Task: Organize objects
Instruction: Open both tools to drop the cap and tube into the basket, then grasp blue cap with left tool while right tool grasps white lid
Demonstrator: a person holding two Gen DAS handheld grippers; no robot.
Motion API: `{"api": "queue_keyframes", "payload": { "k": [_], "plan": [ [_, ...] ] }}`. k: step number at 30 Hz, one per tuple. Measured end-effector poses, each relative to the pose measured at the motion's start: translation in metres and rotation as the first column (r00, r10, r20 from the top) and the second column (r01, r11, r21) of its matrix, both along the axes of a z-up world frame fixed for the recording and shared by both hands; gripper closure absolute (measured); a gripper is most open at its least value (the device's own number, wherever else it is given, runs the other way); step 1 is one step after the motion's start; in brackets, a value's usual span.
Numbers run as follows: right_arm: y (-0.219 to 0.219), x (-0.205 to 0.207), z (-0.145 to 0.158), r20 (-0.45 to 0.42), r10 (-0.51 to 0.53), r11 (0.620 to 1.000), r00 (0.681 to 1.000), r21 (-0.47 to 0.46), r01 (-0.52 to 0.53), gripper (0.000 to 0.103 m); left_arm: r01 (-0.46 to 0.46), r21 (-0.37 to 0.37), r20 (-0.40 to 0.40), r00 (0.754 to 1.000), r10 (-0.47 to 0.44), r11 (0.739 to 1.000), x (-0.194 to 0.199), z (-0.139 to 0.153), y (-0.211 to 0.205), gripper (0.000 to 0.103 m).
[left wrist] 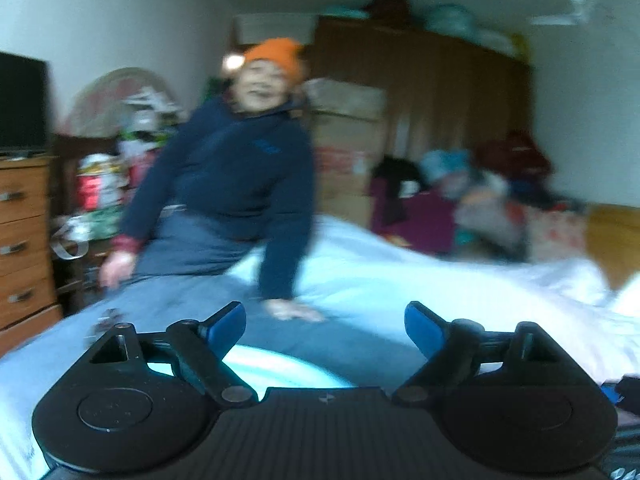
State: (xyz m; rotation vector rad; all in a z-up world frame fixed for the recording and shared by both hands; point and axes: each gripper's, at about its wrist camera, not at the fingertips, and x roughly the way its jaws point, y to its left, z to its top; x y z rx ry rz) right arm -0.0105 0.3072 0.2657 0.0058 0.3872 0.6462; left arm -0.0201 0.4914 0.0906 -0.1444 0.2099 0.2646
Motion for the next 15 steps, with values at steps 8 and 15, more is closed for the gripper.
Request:
{"api": "queue_keyframes", "payload": {
  "k": [8,15],
  "plan": [
    [-0.139,0.006,-0.092,-0.106,-0.304,0.949,0.947,-0.126,0.290,0.036,0.315,0.019,-0.073,0.947,-0.313,0.949,0.047,-0.040,-0.111,0.014],
    [-0.229,0.031,-0.163,-0.177,-0.483,0.864,0.858,-0.254,0.434,0.042,0.442,-0.021,-0.216,0.874,-0.435,0.897,0.081,-0.106,-0.166,0.015]
  ]
}}
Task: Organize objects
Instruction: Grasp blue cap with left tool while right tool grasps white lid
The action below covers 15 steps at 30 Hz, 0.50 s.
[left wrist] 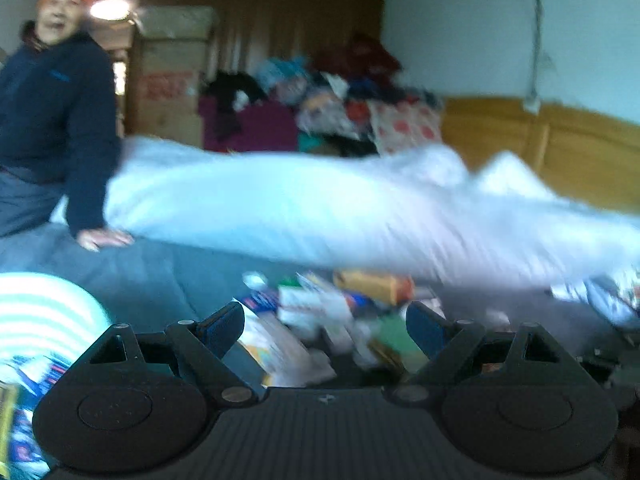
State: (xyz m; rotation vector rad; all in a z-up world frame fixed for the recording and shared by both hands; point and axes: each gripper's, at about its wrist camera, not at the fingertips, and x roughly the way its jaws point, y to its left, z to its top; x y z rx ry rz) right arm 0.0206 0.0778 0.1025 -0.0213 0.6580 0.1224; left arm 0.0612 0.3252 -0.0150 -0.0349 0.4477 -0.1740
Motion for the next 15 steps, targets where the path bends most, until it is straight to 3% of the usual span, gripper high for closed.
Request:
{"api": "queue_keyframes", "payload": {
  "k": [9,15],
  "plan": [
    [0.006,0.027,-0.027,-0.025,0.053,0.997,0.998,-0.053,-0.055,0.043,0.050,0.039,-0.098,0.994,-0.046,0.998,0.029,-0.049,-0.024,0.015],
    [0.009,0.044,-0.040,-0.052,0.019,0.999,0.998,-0.049,-0.021,0.047,0.083,0.052,-0.144,0.987,-0.075,0.995,0.037,-0.074,-0.036,0.015]
  ]
}}
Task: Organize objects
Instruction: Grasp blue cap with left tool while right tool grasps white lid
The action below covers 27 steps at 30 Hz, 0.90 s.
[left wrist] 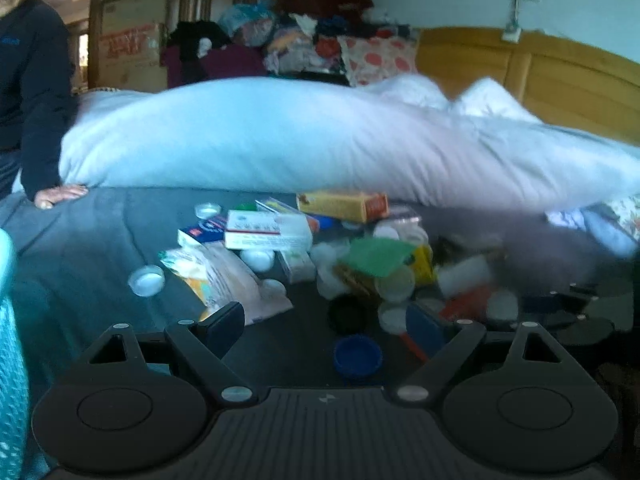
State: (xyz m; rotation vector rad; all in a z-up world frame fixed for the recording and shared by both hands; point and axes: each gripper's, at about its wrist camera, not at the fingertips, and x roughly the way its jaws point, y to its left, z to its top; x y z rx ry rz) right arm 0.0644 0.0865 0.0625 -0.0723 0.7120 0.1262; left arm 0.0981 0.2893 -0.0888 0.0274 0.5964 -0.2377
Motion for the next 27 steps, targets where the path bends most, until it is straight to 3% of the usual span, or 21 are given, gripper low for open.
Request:
{"api": "queue_keyframes", "payload": {
  "k": [3,5,11,20,25,27],
  "plan": [
    [0.001,0.003,-0.005,0.011,-0.002,1.000,1.000,0.001,0.002,0.049,0.023,0.005,-0.013,1.000,-0.023,1.000,0.006,-0.012,-0.004,0.015],
    [0.001,0.004,-0.006,0.014,0.000,1.000,1.000,0.004,0.000,0.060,0.034,0.013,-0.019,0.999,-0.034,0.999,0.011,-0.019,-0.008,0.016],
    [-0.009,-0.015,0.011,0.017,0.015,0.997,1.000,0.075,-0.016,0.061,0.097,0.027,-0.066,0.993,-0.095,0.995,0.029,-0.059,-0.012,0.024],
    [-0.015,-0.033,0.002,-0.022,0.001,0.993,1.000,0.118,0.002,0.061,0.143,0.032,-0.060,0.988,-0.141,0.989,0.040,-0.079,-0.025,0.030],
    [-0.015,-0.031,-0.005,-0.026,-0.002,0.993,1.000,0.116,0.005,0.061,0.164,0.068,-0.055,0.985,-0.161,0.984,0.039,-0.080,-0.033,0.048],
    [-0.015,-0.031,-0.005,-0.026,-0.002,0.993,1.000,0.119,0.005,0.061,0.164,0.074,-0.052,0.986,-0.161,0.984,0.039,-0.080,-0.036,0.062]
  ]
}}
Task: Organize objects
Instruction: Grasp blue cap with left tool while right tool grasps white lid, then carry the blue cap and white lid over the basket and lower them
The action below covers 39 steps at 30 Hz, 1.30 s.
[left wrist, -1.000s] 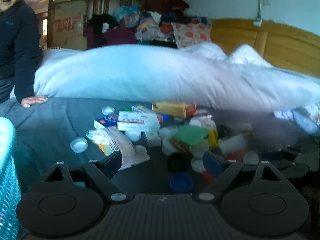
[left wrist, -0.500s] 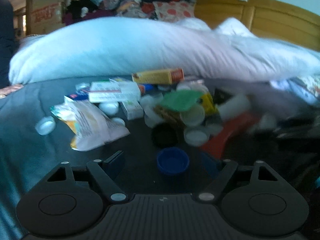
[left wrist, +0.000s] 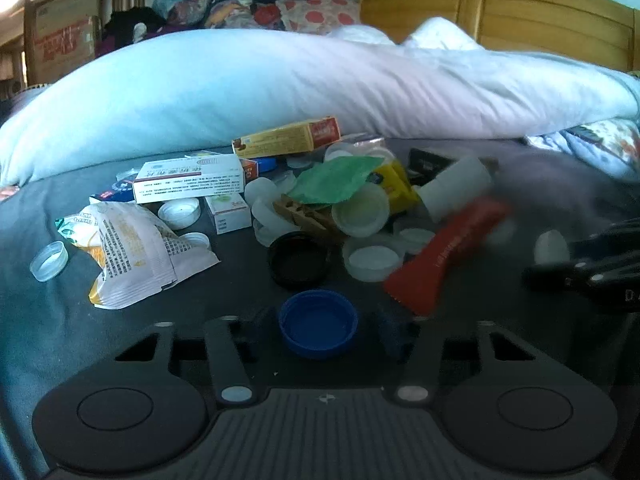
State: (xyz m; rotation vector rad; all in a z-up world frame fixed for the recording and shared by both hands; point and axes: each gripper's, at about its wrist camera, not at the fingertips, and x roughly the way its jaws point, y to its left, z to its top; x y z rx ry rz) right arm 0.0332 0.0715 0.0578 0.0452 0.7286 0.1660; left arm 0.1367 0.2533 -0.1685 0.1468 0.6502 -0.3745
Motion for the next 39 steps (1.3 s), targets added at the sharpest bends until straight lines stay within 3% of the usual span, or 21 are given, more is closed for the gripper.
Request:
{"api": "queue_keyframes", "payload": {
  "k": [9,21,26,27,29,30,39],
  "plan": [
    [-0.001,-0.001,0.012,0.024,-0.005,1.000,1.000,0.014,0.004,0.061,-0.043,-0.012,-0.002,0.999,0.043,0.999,-0.002,0.014,0.001,0.063],
    [0.038,0.014,0.097,0.130,0.066,0.997,0.989,0.018,-0.069,0.061,-0.183,-0.059,0.150,0.970,0.190,0.981,-0.029,0.126,0.028,0.063],
    [0.077,0.021,0.141,0.184,0.153,0.988,0.971,0.001,-0.156,0.061,-0.260,-0.086,0.222,0.936,0.273,0.962,-0.048,0.171,0.055,0.063],
    [0.086,0.021,0.150,0.196,0.172,0.985,0.965,-0.002,-0.175,0.061,-0.294,-0.096,0.248,0.918,0.309,0.951,-0.058,0.186,0.069,0.063],
    [0.104,0.021,0.166,0.221,0.209,0.977,0.953,-0.008,-0.212,0.061,-0.308,-0.101,0.255,0.911,0.324,0.946,-0.062,0.192,0.075,0.063],
    [0.113,0.020,0.174,0.235,0.228,0.973,0.945,-0.012,-0.232,0.061,-0.342,-0.111,0.273,0.892,0.359,0.933,-0.071,0.203,0.087,0.063],
    [0.195,0.004,0.235,0.309,0.375,0.923,0.874,-0.041,-0.382,0.061,-0.449,-0.148,0.316,0.822,0.473,0.881,-0.110,0.235,0.135,0.063]
  ]
}}
